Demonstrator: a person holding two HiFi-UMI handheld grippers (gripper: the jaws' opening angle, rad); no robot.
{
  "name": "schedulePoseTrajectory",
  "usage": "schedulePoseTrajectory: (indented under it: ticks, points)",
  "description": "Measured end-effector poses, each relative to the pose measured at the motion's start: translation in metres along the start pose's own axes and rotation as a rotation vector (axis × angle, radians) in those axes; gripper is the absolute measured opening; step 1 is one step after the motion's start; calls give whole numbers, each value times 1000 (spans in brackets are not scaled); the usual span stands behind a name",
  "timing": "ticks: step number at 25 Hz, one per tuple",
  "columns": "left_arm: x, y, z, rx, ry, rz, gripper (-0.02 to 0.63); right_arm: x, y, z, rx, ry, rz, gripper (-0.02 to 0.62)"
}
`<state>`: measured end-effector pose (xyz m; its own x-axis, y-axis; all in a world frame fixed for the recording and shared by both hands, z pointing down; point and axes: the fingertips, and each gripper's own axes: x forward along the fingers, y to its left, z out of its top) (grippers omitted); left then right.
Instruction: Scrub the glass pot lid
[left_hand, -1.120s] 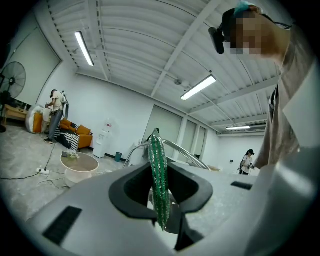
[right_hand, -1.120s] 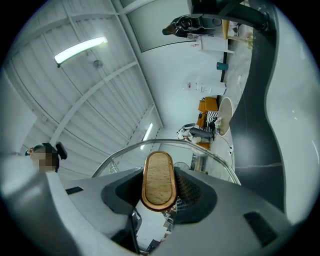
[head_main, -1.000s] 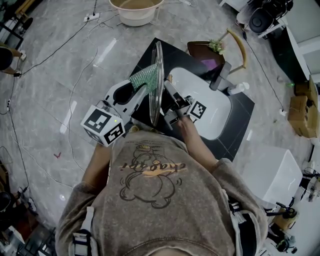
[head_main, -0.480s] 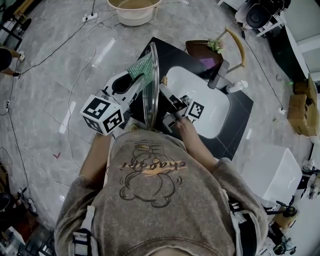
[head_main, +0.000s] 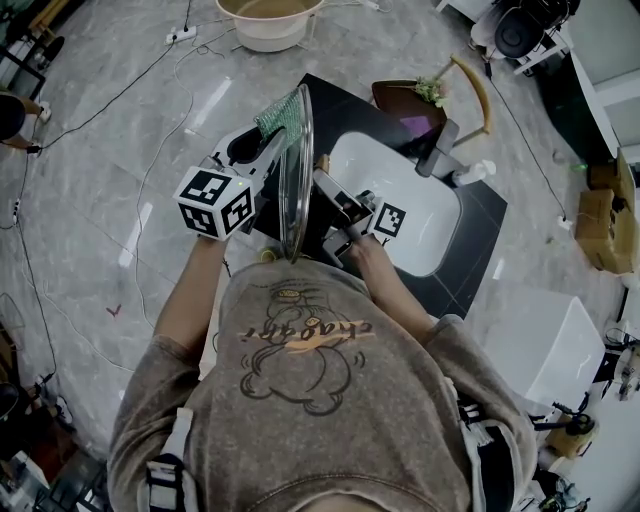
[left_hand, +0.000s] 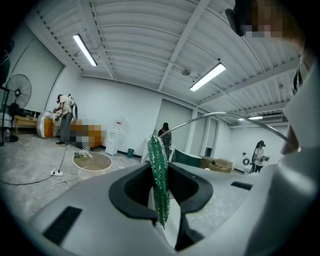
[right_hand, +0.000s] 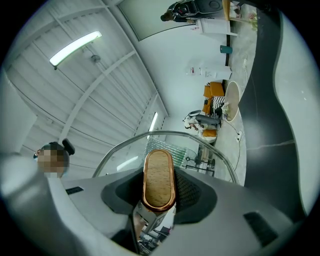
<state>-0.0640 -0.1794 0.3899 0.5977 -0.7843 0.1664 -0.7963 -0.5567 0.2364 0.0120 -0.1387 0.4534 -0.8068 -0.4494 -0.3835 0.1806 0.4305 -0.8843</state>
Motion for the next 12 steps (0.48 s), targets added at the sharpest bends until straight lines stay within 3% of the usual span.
schedulePoseTrajectory:
  ticks: [6,12]
  points:
    - [17,12,-20,20,45,37,85,1,4,4,9,-22,18,179]
    - [33,28,-48,94,113,86,84,1,8,9,15,-53,35,179]
